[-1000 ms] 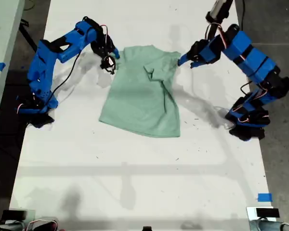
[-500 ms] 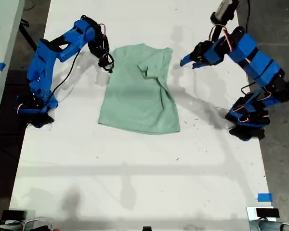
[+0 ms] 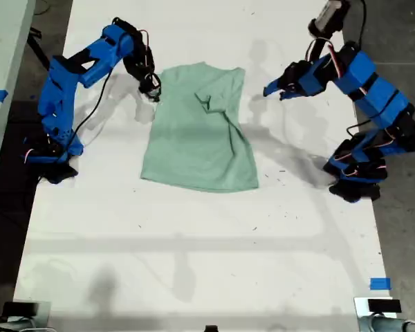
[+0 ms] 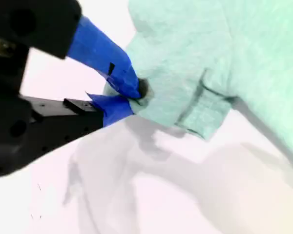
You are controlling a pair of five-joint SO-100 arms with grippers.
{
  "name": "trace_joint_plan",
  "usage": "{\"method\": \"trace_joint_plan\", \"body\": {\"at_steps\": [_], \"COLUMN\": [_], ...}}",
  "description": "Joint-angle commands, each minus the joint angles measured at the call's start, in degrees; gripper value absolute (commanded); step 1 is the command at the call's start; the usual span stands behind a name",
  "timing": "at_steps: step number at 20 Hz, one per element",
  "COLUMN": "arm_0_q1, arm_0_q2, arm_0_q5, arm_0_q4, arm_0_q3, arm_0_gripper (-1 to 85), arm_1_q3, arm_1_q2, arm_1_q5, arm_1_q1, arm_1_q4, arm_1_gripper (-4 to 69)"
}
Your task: Fold t-shirt
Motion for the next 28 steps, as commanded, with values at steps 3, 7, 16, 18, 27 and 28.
{"method": "trace_joint_plan", "body": {"at_steps": [3,7,16,18,27,28], "arm_0_q1": [-0.26,1.32,13.54,16.35,19.07,19.6], "arm_0_q2": [18.81,27.69,15.12,10.37,1.58,1.67], "arm_0_q5": [-2.37,-3.16,-5.89,-8.0,-6.94,-5.01], "arm_0_q4": [0.26,-4.39,-15.21,-20.13,-32.61,-33.84], "arm_0_q3": [4.31,12.83,-1.32,-3.96,-4.22,-4.39], "arm_0_gripper": [0.0,0.0,0.0,0.0,9.9,16.2], "arm_1_q3": [-0.18,0.53,4.31,5.89,15.56,15.91], "arm_1_q2": [2.81,2.81,5.01,6.5,15.21,15.38], "arm_1_q5": [-0.18,-0.62,0.18,1.05,4.57,4.75], "arm_1_q1": [0.09,0.35,-0.62,-1.49,-2.9,-3.08], "arm_1_q4": [-2.29,-2.9,-2.29,-1.85,-2.55,-2.55], "arm_1_gripper": [19.2,19.0,19.0,19.0,18.3,18.3]}}
